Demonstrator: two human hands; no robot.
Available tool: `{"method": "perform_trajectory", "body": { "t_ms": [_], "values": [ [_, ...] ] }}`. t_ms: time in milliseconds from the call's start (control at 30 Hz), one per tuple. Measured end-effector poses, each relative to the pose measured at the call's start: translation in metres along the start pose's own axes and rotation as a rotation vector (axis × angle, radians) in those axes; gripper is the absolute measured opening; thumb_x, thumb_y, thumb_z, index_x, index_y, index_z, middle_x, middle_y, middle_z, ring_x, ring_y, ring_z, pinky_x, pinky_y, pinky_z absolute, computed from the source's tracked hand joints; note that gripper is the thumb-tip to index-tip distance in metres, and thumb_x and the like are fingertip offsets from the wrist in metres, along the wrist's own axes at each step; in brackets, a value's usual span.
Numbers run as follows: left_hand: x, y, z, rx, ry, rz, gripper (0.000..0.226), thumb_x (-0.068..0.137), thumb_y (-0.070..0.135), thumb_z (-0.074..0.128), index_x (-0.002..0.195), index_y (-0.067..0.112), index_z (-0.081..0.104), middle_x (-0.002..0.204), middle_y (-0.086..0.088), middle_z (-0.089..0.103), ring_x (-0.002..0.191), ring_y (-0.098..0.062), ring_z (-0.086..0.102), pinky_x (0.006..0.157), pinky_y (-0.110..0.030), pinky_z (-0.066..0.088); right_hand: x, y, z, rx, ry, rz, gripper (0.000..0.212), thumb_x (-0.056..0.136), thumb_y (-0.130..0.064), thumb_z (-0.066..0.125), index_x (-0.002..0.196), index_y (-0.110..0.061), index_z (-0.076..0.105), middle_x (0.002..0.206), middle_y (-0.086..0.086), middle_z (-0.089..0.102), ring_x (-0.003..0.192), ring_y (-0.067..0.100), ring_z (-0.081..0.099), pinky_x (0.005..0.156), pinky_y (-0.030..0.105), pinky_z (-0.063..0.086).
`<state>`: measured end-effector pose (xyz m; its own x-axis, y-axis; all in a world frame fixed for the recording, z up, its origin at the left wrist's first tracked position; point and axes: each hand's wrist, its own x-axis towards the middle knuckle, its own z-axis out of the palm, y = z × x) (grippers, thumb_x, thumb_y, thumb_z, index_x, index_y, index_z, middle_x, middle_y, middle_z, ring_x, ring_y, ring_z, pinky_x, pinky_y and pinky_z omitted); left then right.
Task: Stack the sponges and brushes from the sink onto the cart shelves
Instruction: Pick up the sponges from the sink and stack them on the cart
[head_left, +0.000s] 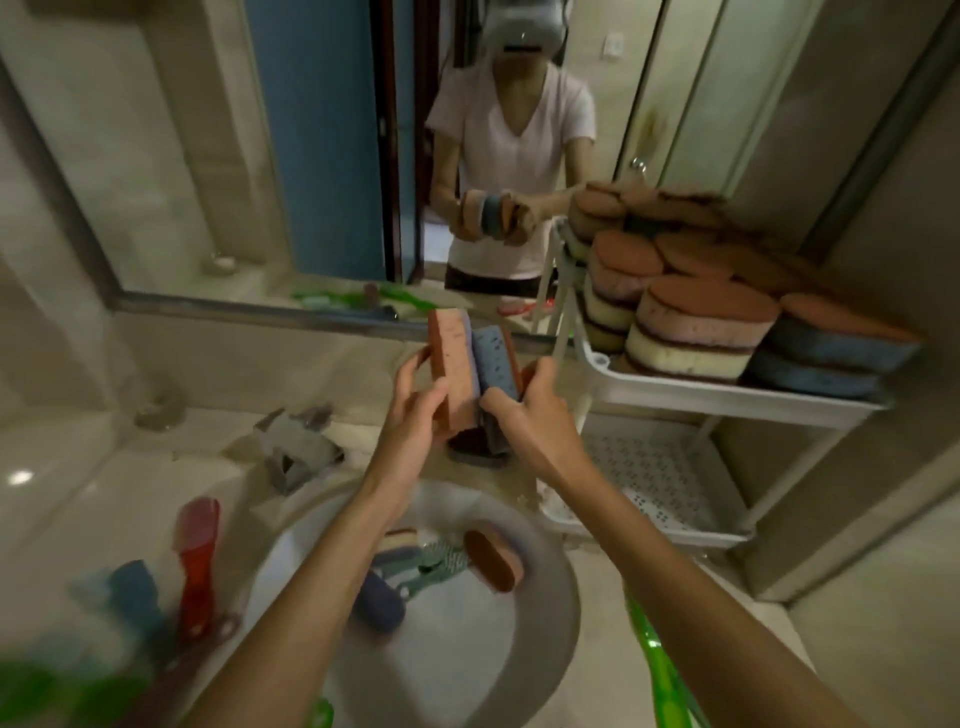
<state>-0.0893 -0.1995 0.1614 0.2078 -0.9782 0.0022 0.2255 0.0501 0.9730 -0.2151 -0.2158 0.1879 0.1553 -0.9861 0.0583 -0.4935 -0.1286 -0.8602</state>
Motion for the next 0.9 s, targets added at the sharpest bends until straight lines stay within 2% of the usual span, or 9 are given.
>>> {"method": "perform_trajectory", "body": {
  "t_ms": [67,167,267,367,467,600,733,800,900],
  "values": [
    [0.003,0.021,0.008,-0.047,-0.006,0.055,0.044,0.089,0.03,0.056,0.128,0.036,0.037,0.119,-0.001,0.059,0.105,-0.016,0.06,0.088,-0.032,0.05,0.003,-0.02,-0.012,0.047,0.063,-0.041,0.038,0.084,-0.034,0.055,0.103,-0.017,0.027,0.079,-0.013,0.045,0.072,0.013,0.052,0.063,0.03,0.043],
    [0.013,0.054,0.023,-0.143,-0.062,0.059,0.069,0.069,0.034,0.072,0.131,0.022,0.043,0.12,-0.005,0.061,0.11,-0.021,0.059,0.094,-0.039,0.049,0.006,-0.046,-0.037,0.167,0.128,-0.11,0.041,0.074,-0.039,0.054,0.096,-0.017,0.027,0.079,-0.008,0.045,0.071,0.011,0.051,0.066,0.033,0.044],
    [0.024,0.084,0.041,-0.163,-0.174,0.039,0.078,0.059,0.039,0.079,0.127,0.013,0.051,0.117,-0.006,0.064,0.11,-0.021,0.059,0.093,-0.038,0.048,0.013,-0.059,-0.068,0.243,0.173,-0.158,0.031,0.087,-0.029,0.055,0.096,-0.017,0.028,0.081,-0.006,0.047,0.076,0.014,0.053,0.069,0.037,0.046],
    [0.036,0.104,0.063,-0.118,-0.236,0.003,0.091,0.049,0.046,0.072,0.13,0.013,0.049,0.116,-0.004,0.064,0.104,-0.017,0.06,0.081,-0.031,0.05,0.021,-0.063,-0.099,0.265,0.236,-0.151,0.028,0.089,-0.027,0.055,0.099,-0.017,0.031,0.084,-0.004,0.051,0.078,0.017,0.056,0.073,0.038,0.049],
    [0.053,0.113,0.087,-0.097,-0.243,-0.048,0.078,0.064,0.043,0.073,0.131,0.013,0.046,0.121,-0.005,0.062,0.101,-0.015,0.059,0.07,-0.027,0.045,0.032,-0.058,-0.128,0.227,0.297,-0.115,0.031,0.087,-0.028,0.058,0.103,-0.016,0.035,0.09,-0.003,0.053,0.082,0.014,0.058,0.075,0.034,0.053],
    [0.078,0.121,0.116,-0.096,-0.243,-0.116,0.031,0.084,0.027,0.063,0.111,0.016,0.05,0.105,-0.003,0.061,0.092,-0.015,0.057,0.074,-0.028,0.047,0.056,-0.043,-0.169,0.156,0.443,-0.032,0.039,0.082,-0.037,0.064,0.107,-0.02,0.039,0.106,0.001,0.056,0.098,0.023,0.06,0.084,0.046,0.056],
    [0.109,0.119,0.136,0.035,-0.203,-0.158,0.017,0.083,0.034,0.063,0.089,0.023,0.052,0.093,-0.002,0.06,0.084,-0.017,0.056,0.095,-0.039,0.042,0.082,-0.03,-0.201,-0.218,0.59,0.027,0.057,0.082,-0.048,0.061,0.125,-0.021,0.037,0.118,0.008,0.055,0.101,0.027,0.059,0.087,0.046,0.054],
    [0.124,0.115,0.143,0.131,-0.172,-0.175,0.023,0.083,0.039,0.062,0.096,0.02,0.057,0.09,-0.004,0.06,0.08,-0.017,0.055,0.092,-0.038,0.042,0.096,-0.023,-0.207,-0.447,0.606,0.077,0.062,0.082,-0.05,0.059,0.133,-0.026,0.033,0.124,0.013,0.051,0.108,0.033,0.055,0.09,0.047,0.051],
    [0.138,0.111,0.15,0.263,-0.136,-0.172,0.039,0.086,0.042,0.057,0.115,0.015,0.055,0.095,-0.005,0.06,0.089,-0.022,0.056,0.091,-0.04,0.045,0.111,-0.014,-0.201,-0.634,0.554,0.098,0.062,0.083,-0.05,0.058,0.137,-0.031,0.033,0.132,0.017,0.044,0.113,0.039,0.051,0.093,0.048,0.049]
  ]
}}
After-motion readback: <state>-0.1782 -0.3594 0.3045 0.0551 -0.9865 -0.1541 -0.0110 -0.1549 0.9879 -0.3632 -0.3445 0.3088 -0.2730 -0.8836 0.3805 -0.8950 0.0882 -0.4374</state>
